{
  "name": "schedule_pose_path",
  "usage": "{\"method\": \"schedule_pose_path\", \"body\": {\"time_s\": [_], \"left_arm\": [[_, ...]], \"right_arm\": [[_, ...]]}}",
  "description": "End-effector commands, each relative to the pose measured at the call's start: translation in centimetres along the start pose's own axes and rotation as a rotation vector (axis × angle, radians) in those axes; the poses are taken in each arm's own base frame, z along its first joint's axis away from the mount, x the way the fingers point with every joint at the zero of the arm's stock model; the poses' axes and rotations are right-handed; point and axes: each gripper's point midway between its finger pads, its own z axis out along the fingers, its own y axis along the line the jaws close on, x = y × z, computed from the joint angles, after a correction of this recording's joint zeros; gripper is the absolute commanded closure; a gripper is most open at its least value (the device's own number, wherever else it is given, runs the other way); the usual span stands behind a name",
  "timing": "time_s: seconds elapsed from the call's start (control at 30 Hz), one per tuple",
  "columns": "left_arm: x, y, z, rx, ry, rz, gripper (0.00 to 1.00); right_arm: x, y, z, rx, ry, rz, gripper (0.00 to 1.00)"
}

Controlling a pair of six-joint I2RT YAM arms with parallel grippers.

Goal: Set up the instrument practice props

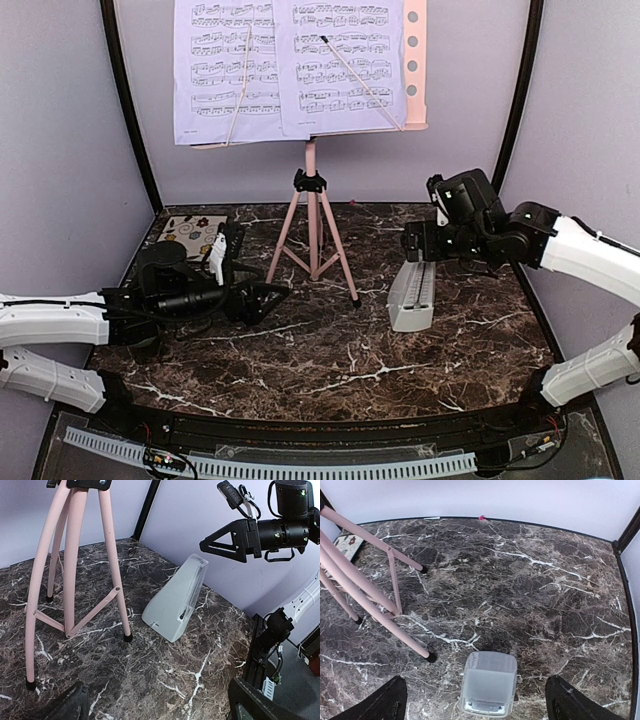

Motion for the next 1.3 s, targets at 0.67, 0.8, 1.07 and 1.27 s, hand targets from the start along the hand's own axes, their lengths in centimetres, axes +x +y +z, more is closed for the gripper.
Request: {"method": "schedule_pose_path", "body": {"time_s": [0.67,0.8,1.07,1.27], "left_arm": [[0.5,2.1,0.0,-0.106,-0.003,-0.013,0.01],[1.5,2.5,0.3,-0.111,0.016,0.005,0.01],[4.7,0.8,1.1,-0.019,0.027,0.141,0.01],[8.0,-2.0,2.5,0.082,0.074,0.284,0.07]], "right_arm": [[6.7,-2.5,6.9,0.208,0.049,0.119,0.33],[6.2,-2.2,6.0,0.164,0.038,0.113,0.45],[5.2,0.8,2.4,-0.104,0.007,0.059,0.66],[5.1,4.0,0.2,-0.338,-0.015,-0.007,0.76]]}}
